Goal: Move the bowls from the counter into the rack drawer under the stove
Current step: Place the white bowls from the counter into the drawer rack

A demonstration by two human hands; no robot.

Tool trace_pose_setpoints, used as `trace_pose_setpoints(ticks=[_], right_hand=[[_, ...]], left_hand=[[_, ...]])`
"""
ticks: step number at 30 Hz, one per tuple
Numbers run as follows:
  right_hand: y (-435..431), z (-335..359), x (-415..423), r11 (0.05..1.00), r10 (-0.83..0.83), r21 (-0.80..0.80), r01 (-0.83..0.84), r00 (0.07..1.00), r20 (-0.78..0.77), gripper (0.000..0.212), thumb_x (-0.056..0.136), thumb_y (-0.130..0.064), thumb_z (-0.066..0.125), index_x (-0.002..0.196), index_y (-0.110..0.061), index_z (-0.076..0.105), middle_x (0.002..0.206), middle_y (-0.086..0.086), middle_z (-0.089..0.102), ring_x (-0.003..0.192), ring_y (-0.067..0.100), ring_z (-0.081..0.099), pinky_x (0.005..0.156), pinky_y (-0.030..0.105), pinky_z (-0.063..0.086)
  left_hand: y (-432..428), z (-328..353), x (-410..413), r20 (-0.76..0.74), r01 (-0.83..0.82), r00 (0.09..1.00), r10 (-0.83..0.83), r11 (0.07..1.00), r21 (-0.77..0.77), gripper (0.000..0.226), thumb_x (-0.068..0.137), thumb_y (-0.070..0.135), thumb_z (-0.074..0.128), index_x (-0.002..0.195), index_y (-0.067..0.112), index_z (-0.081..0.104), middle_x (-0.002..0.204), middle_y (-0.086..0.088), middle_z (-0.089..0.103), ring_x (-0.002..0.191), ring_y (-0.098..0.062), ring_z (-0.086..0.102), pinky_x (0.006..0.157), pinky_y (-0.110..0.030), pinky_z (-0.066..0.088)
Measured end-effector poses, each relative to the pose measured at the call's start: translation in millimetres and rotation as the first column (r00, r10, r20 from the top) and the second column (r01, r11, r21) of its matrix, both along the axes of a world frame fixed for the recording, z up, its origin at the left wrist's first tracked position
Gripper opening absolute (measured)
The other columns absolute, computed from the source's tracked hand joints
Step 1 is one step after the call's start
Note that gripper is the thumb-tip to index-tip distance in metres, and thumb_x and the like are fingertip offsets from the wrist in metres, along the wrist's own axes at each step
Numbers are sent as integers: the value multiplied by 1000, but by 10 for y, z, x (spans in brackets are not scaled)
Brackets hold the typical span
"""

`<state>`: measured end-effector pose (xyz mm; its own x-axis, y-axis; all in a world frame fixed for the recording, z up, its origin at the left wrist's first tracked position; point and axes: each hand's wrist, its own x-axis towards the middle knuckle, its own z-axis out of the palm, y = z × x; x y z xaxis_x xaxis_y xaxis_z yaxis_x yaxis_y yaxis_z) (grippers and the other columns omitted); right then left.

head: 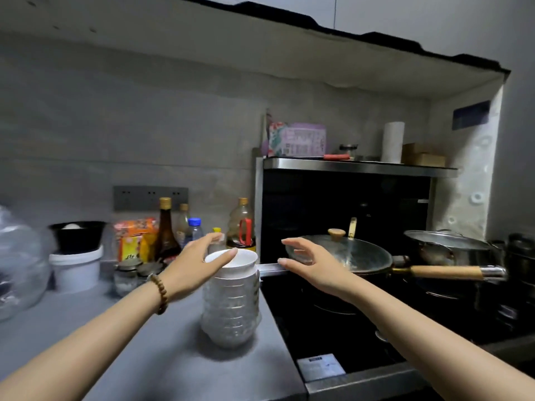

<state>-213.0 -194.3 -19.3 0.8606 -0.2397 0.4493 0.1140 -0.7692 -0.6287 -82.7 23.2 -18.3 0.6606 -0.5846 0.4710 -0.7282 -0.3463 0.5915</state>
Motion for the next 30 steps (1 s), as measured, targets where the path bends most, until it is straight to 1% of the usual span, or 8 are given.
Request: trace_pose_setpoints(ticks=[2, 6, 13, 16, 18, 20, 24, 30], right_hand=[[85, -21, 195, 999, 30, 23, -30, 999, -17, 55, 84, -43, 64, 135, -27, 47, 145, -6, 44, 133, 15, 42, 109, 33, 37], [171, -94, 516, 996, 67, 57, -65, 997, -42, 55, 82, -43, 66, 132, -30, 47, 145, -7, 44, 133, 16, 41, 110, 37, 37], [218, -210, 889, 988, 108, 116, -101, 992, -58, 57, 77, -45, 72, 127, -26, 53, 128, -10, 55, 121, 12, 52, 102, 31, 44], [234, -256, 974, 992, 100, 89, -93, 993, -69, 52, 78, -44, 70, 124, -28, 54, 123, -15, 50, 117, 7, 47, 94, 21, 38], [236, -279, 1017, 993, 93, 76, -88, 993, -72, 51, 78, -45, 70, 124, -28, 55, 121, -17, 48, 115, 5, 45, 91, 18, 35], [232, -305, 1050, 994, 90, 71, -84, 993, -77, 50, 78, -46, 70, 122, -28, 57, 122, -18, 48, 114, 4, 44, 93, 19, 35], [223, -366, 1097, 995, 77, 68, -73, 996, -47, 47, 73, -48, 73, 114, -29, 61, 131, -11, 53, 121, 9, 47, 101, 25, 38], [249, -398, 1109, 996, 57, 71, -57, 998, 4, 35, 74, -42, 74, 103, -25, 67, 127, -9, 57, 120, 9, 48, 102, 28, 40]], left_hand=[[127, -31, 120, -36, -27, 999, 28, 1000, 11, 83, 72, 72, 46, 139, 22, 39, 134, 0, 50, 130, -18, 43, 108, -35, 36], [219, -144, 340, -85, -84, 992, 88, 995, 48, 74, 81, 59, 50, 142, 19, 34, 147, 0, 40, 134, -18, 37, 111, -37, 32], [110, -342, 577, -221, -49, 974, 59, 998, 47, 69, 85, 56, 50, 142, 21, 33, 149, 0, 37, 133, -17, 38, 108, -34, 32], [33, -404, 635, -278, -32, 960, 40, 999, 35, 69, 85, 57, 47, 142, 21, 33, 148, -1, 37, 132, -18, 38, 106, -36, 33], [-27, -430, 654, -303, -1, 953, 3, 1000, 6, 64, 87, 54, 47, 141, 21, 35, 146, -1, 40, 125, -14, 41, 103, -32, 34], [-74, -449, 654, -326, 27, 945, -36, 999, -32, 60, 89, 51, 46, 140, 21, 35, 144, -1, 42, 120, -10, 40, 100, -28, 33], [-140, -494, 658, -393, 44, 917, -73, 996, -82, 63, 89, 50, 43, 143, 19, 32, 147, -2, 39, 133, -18, 38, 108, -36, 31], [-180, -518, 650, -432, 62, 894, -115, 989, -135, 61, 91, 48, 42, 143, 18, 32, 147, -4, 38, 133, -20, 37, 107, -35, 32]])
